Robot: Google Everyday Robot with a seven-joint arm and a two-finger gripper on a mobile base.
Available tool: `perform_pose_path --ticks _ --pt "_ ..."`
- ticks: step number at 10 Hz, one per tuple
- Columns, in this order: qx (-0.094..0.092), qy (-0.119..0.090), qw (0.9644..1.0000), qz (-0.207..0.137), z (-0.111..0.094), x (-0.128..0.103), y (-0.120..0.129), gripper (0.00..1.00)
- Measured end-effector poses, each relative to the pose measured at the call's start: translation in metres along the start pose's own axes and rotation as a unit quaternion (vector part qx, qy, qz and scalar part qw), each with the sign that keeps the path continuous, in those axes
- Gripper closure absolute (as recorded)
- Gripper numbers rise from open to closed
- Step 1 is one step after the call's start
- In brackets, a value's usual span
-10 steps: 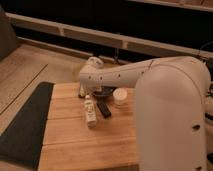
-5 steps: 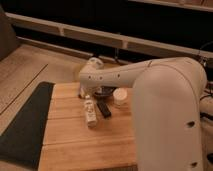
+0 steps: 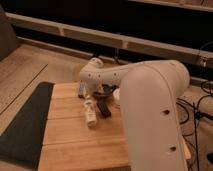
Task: Stand the bottle upright
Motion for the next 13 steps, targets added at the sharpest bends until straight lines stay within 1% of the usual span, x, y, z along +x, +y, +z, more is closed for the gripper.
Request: perform_pose_path --ticks 1,2,3,4,5,6,8,9,11,13 --pt "-0.008 0.008 0.9999 0.002 0.014 0.0 0.007 0.35" --pt "-0.017 0.02 0.9996 0.008 0.027 0.006 0.012 0.35" --pt "-0.025 0.031 0.9991 0.012 0.036 0.01 0.017 0.35" --pt "-0.031 0.046 0.9984 0.012 0.046 0.017 0.023 0.35" --pt "-0.035 0.06 0.9975 0.008 0.052 0.021 0.033 0.35" --pt "-0.034 0.07 0.997 0.004 0.055 0.022 0.039 0.35" --pt "-0.019 0.085 0.9962 -0.003 0.054 0.022 0.04 0.35" --pt "-0.012 0.086 0.9962 -0.009 0.052 0.018 0.041 0.35" --pt "0.008 0.09 0.9955 -0.028 0.049 0.009 0.045 0.35" --pt "0.02 0.091 0.9945 -0.048 0.047 0.001 0.055 0.35"
